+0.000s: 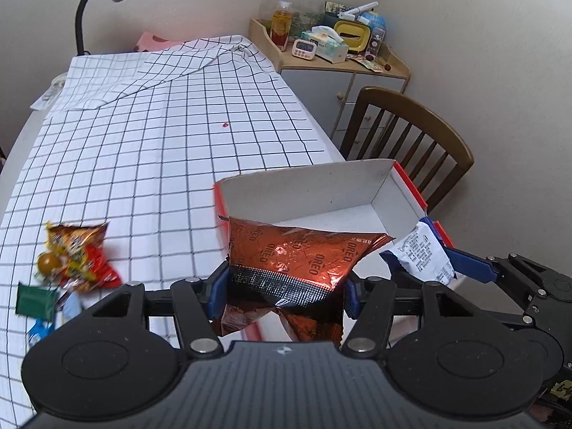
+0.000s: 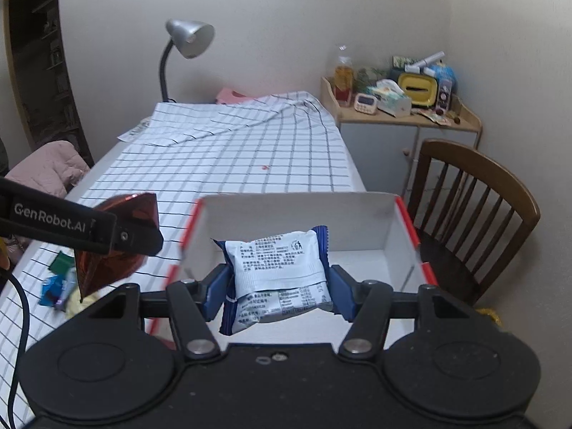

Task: Organize snacks
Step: 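Carry both snacks into the red box and open both tools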

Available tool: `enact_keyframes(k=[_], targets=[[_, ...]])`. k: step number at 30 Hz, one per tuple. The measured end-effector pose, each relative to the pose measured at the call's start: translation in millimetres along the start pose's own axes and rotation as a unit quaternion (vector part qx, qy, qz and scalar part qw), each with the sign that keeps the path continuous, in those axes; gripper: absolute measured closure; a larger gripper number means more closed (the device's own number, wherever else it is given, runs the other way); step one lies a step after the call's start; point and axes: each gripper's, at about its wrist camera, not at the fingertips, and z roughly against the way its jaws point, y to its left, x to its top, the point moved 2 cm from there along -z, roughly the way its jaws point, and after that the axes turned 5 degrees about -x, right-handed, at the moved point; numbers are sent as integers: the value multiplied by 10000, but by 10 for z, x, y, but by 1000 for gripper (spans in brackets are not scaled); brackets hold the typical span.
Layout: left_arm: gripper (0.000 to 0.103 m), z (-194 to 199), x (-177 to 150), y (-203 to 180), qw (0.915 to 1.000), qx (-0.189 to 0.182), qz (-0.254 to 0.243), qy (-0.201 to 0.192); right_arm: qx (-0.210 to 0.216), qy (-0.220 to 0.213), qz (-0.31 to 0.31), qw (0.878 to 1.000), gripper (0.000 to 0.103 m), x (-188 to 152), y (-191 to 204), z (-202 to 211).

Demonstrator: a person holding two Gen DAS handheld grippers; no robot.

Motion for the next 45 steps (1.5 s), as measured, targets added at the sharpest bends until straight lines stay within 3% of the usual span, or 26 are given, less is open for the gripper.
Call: enact_keyframes(k=[9, 23, 34, 45], targets=[[43, -616, 176, -271, 9992, 329, -133, 207, 14, 433, 75, 9990, 44, -20, -388, -450], [43, -1414, 65, -325, 9923, 725, -208, 980, 277, 1202, 604, 9905, 44, -134, -407, -981], [43, -1759, -13, -416, 9832, 850, -463, 1550, 464, 1841, 858, 9781, 44, -223, -367, -1234], [41, -1858, -28, -366, 9809, 767, -267, 1770, 540, 1854, 917, 9769, 35, -238, -365, -1249]])
